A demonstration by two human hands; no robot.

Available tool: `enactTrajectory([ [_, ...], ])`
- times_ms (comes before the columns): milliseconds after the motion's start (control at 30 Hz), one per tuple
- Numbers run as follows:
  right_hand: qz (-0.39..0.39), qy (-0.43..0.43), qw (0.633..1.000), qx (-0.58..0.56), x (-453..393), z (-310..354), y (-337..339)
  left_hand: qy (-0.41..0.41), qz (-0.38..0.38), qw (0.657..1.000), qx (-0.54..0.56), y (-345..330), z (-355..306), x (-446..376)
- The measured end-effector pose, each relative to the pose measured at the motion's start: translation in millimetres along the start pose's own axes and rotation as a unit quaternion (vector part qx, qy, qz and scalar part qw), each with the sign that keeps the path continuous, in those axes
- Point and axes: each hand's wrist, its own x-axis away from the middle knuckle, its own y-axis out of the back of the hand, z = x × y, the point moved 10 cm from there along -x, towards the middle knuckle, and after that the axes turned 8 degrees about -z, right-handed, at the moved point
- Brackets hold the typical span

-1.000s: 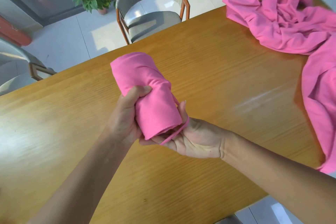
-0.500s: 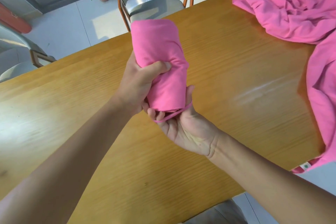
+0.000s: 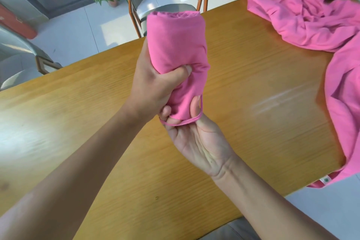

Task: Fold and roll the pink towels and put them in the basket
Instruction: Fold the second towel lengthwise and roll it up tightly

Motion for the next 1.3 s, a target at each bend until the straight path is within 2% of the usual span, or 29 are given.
enactTrajectory([
  [167, -0.013, -0.014, 0.999, 0.031, 0.0, -6.0, 3.3, -0.019, -0.074, 0.997, -0.007, 18.2, -2.3, 17.2],
  [300, -0.034, -0.005, 0.995, 0.089, 3.0, -0.4, 3.9, 0.002, -0.128, 0.991, 0.032, 26.0, 2.7, 41.7],
  [367, -0.031, -0.001, 0.996, 0.082, 4.6, 5.0, -0.4, 0.005, -0.142, 0.988, 0.066, 25.7, 1.9, 52.1],
  [600, 0.031, 0.013, 0.988, 0.15, 23.2, 12.6, -21.6, 0.029, -0.145, 0.978, 0.144, 21.1, -2.3, 78.6],
  [700, 0.048, 0.029, 0.968, 0.246, 33.7, 18.5, -24.4, 0.047, -0.09, 0.982, 0.161, 16.9, -3.7, 90.9],
  [833, 0.049, 0.098, 0.887, 0.449, 49.7, 36.3, -33.2, 0.11, 0.068, 0.984, 0.121, 36.1, 26.2, 123.8],
  [900, 0.046, 0.136, 0.835, 0.532, 55.7, 42.7, -39.6, 0.189, 0.047, 0.977, 0.086, 77.3, 43.9, 129.7],
  [967, 0.018, 0.189, 0.768, 0.612, 60.9, 46.6, -47.4, 0.214, 0.041, 0.97, 0.106, 113.2, 35.3, 127.1],
  [1033, 0.004, 0.216, 0.719, 0.661, 68.3, 37.0, -56.0, 0.183, 0.097, 0.976, 0.068, 133.1, 9.5, 123.9],
  [1133, 0.021, 0.215, 0.676, 0.704, 81.0, 0.4, -67.6, 0.095, 0.208, 0.967, -0.11, 134.3, -34.9, 139.1],
  [1300, 0.039, 0.228, 0.564, 0.793, 104.2, -62.2, -93.2, 0.071, 0.282, 0.936, -0.2, 117.5, -80.0, 176.9],
])
